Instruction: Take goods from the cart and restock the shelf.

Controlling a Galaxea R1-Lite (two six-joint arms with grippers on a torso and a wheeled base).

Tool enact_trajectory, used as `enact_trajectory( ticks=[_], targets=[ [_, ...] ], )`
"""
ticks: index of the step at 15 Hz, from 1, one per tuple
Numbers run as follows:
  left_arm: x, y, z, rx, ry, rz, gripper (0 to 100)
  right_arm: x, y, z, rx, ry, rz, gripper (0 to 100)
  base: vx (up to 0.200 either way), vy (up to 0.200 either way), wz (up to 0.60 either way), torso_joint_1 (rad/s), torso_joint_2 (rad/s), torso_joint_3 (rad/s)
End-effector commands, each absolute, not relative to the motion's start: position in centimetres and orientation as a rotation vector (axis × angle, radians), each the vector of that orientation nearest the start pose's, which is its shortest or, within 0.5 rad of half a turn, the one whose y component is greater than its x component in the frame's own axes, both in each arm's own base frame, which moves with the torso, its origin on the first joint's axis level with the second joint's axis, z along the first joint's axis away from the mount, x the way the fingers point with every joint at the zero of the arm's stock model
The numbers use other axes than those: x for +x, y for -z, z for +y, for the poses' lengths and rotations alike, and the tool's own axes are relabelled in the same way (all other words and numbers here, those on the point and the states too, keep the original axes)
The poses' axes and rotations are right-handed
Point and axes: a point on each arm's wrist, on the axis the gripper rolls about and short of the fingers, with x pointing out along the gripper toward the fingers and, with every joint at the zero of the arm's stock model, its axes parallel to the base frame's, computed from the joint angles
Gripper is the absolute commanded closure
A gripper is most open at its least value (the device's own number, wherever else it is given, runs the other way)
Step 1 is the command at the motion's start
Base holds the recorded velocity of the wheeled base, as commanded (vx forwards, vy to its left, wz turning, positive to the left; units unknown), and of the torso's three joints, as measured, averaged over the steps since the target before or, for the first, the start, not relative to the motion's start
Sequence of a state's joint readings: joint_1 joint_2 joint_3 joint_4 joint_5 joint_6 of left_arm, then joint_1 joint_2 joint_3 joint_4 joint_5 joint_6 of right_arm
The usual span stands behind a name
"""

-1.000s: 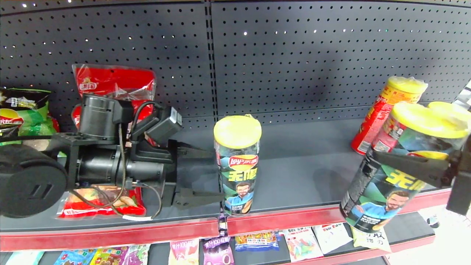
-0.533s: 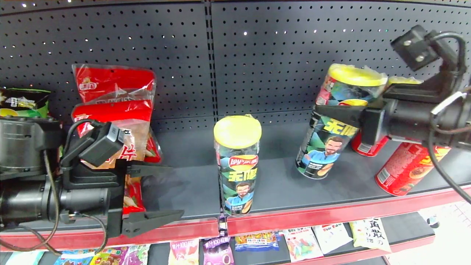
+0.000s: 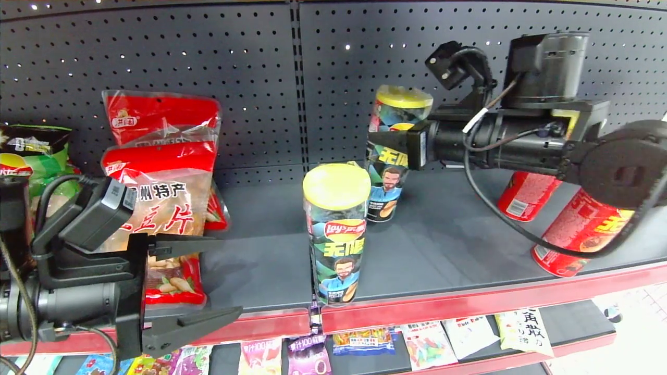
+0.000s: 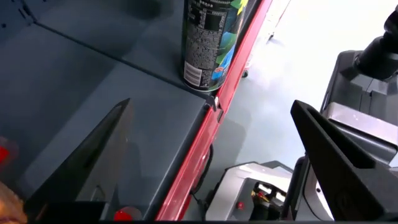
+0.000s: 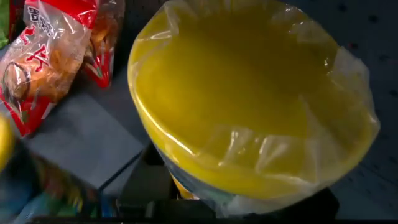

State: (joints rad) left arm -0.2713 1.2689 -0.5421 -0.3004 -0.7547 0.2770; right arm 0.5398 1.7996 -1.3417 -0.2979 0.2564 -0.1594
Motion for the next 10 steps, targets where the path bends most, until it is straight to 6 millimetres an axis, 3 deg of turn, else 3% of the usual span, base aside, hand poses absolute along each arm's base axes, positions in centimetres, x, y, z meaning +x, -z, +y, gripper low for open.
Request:
enact_trajectory(
  ticks=[1,6,10],
  targets=[
    [16.2,-19.1,-6.1,0.133,1.046,0.275,0,32.6,-24.8,21.6,-0.180,-0.845,0.130,100,0.000,0.000,0.00,0.000,0.00,0.000],
    [16.0,-18.5,-6.0,0.115,1.038,0.306,0,33.8,-24.1,23.2,-0.190,-0.863,0.153,100,0.000,0.000,0.00,0.000,0.00,0.000],
    [16.0,-18.4,-6.0,0.112,1.040,0.311,0,33.7,-23.8,24.4,-0.192,-0.891,0.151,100,0.000,0.000,0.00,0.000,0.00,0.000]
  ],
)
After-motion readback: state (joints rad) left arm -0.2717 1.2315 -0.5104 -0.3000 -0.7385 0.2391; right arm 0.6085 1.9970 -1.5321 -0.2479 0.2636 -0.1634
